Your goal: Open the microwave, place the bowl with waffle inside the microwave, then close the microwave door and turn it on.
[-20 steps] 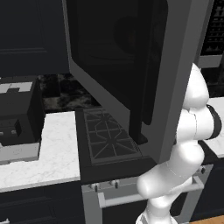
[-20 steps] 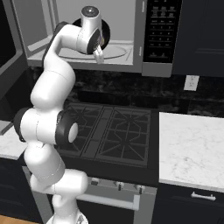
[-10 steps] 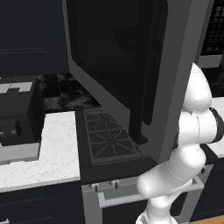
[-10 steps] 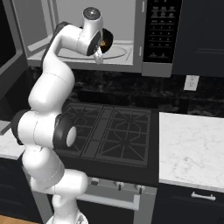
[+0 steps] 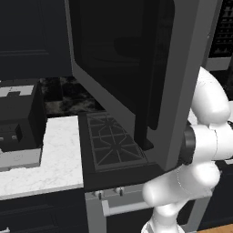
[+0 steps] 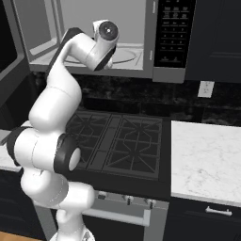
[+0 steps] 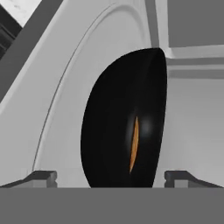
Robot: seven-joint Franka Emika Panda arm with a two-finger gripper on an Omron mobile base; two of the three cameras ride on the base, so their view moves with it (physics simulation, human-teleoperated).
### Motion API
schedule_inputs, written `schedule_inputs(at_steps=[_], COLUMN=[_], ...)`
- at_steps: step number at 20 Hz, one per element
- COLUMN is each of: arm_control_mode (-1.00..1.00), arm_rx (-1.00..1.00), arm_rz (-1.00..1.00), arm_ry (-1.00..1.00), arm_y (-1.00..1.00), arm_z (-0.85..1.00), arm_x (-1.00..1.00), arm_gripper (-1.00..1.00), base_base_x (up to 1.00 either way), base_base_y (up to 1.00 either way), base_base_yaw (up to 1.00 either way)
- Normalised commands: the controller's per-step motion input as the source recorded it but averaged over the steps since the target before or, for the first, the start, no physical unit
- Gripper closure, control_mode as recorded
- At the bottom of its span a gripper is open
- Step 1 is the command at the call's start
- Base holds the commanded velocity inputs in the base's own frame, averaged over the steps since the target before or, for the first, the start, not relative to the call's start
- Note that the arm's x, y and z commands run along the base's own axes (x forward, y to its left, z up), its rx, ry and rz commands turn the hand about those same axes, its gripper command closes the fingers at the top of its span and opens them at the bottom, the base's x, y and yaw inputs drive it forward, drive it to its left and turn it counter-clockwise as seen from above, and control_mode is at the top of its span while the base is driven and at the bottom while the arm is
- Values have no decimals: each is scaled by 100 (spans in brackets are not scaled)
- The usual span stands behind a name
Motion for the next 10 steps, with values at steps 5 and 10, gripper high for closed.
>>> schedule_inputs(at_steps=[5, 10], arm_control_mode=[-100, -100], arm_rx=[8, -1], arm_rz=[5, 9], arm_ry=[-19, -8], arm_y=[-24, -53], arm_z=[32, 23], arm_x=[-40, -95], arm_gripper=[-100, -100], base_base_x=[0, 0], base_base_y=[0, 0], base_base_yaw=[0, 0])
